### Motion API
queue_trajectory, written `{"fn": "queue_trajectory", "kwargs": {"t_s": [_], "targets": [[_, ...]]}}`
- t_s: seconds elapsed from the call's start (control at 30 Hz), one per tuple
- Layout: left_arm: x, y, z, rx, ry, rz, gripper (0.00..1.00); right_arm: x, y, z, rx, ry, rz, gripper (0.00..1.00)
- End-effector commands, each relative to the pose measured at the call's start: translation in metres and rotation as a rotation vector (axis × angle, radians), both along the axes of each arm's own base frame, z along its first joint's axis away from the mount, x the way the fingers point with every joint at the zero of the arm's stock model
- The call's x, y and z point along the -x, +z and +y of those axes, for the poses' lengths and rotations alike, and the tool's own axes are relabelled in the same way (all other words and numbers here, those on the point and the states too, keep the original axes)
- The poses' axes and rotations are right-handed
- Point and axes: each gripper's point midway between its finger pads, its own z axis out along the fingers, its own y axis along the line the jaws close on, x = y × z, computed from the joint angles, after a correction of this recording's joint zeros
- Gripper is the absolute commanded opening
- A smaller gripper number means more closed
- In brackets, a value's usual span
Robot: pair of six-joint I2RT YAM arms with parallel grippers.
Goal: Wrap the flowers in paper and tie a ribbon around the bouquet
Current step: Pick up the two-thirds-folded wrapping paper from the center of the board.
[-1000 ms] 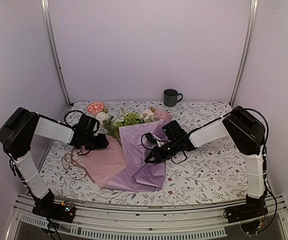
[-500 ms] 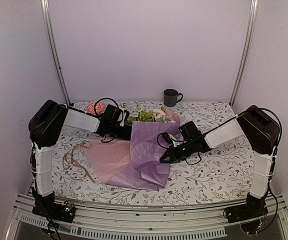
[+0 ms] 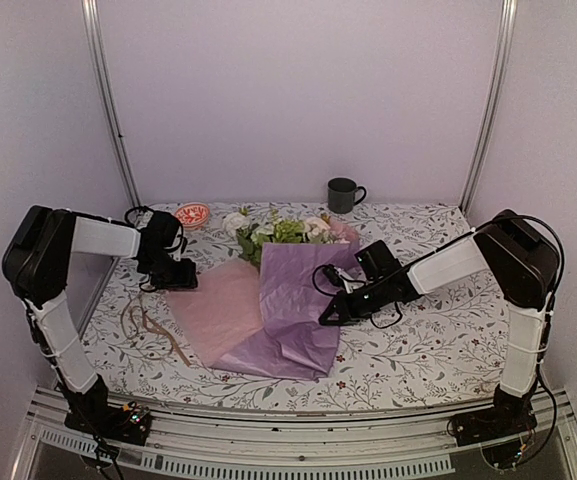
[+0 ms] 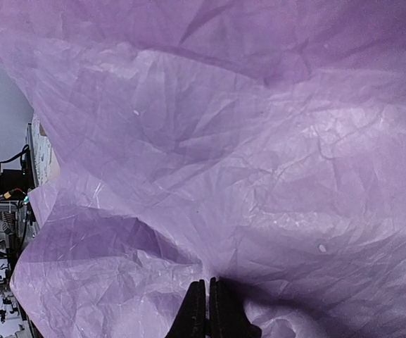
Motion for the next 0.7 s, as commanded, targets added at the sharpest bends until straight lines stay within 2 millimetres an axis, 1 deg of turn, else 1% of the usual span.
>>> {"fn": "queue_trajectory", "kwargs": {"t_s": [0.0, 0.03, 0.07, 0.1, 0.13, 0.17, 0.2, 0.27, 0.37, 0.43, 0.57, 0.6, 0.67], "targets": [[-0.012, -0.006, -0.024, 0.033, -0.128, 0.018, 0.6, 0.011, -0.034, -0.015, 0.105, -0.004, 0.051, 0.04], [-0.021, 0.002, -0.031, 0.038, -0.153, -0.015, 0.59, 0.012, -0.035, -0.015, 0.106, -0.002, 0.052, 0.04], [-0.027, 0.006, -0.031, 0.02, -0.161, -0.037, 0.59, 0.012, -0.035, -0.015, 0.108, 0.0, 0.054, 0.04], [-0.033, 0.006, -0.024, -0.011, -0.141, -0.042, 0.6, 0.012, -0.035, -0.015, 0.106, 0.0, 0.053, 0.04], [-0.032, -0.003, -0.011, -0.036, -0.107, -0.001, 0.6, 0.012, -0.035, -0.015, 0.107, 0.0, 0.052, 0.04], [-0.026, -0.018, 0.0, -0.025, -0.076, 0.066, 0.6, 0.012, -0.034, -0.015, 0.104, 0.0, 0.051, 0.04], [-0.017, -0.028, 0.008, 0.0, -0.05, 0.119, 0.58, 0.012, -0.032, -0.015, 0.101, -0.001, 0.047, 0.04], [-0.004, -0.035, 0.018, 0.013, -0.028, 0.144, 0.58, 0.011, -0.03, -0.015, 0.099, -0.003, 0.042, 0.04], [0.005, -0.021, 0.023, 0.003, -0.019, 0.11, 0.61, 0.012, -0.031, -0.015, 0.099, 0.002, 0.045, 0.04], [0.01, -0.021, 0.028, -0.017, -0.017, 0.12, 0.63, 0.013, -0.031, -0.014, 0.098, 0.007, 0.048, 0.03], [0.028, -0.032, 0.017, 0.048, -0.05, 0.194, 0.64, 0.013, -0.03, -0.012, 0.098, 0.017, 0.038, 0.03], [0.035, -0.036, 0.011, 0.078, -0.066, 0.21, 0.63, 0.013, -0.029, -0.01, 0.095, 0.021, 0.035, 0.03], [0.045, -0.036, -0.008, 0.185, -0.107, 0.224, 0.62, 0.013, -0.027, -0.006, 0.092, 0.031, 0.03, 0.03]]}}
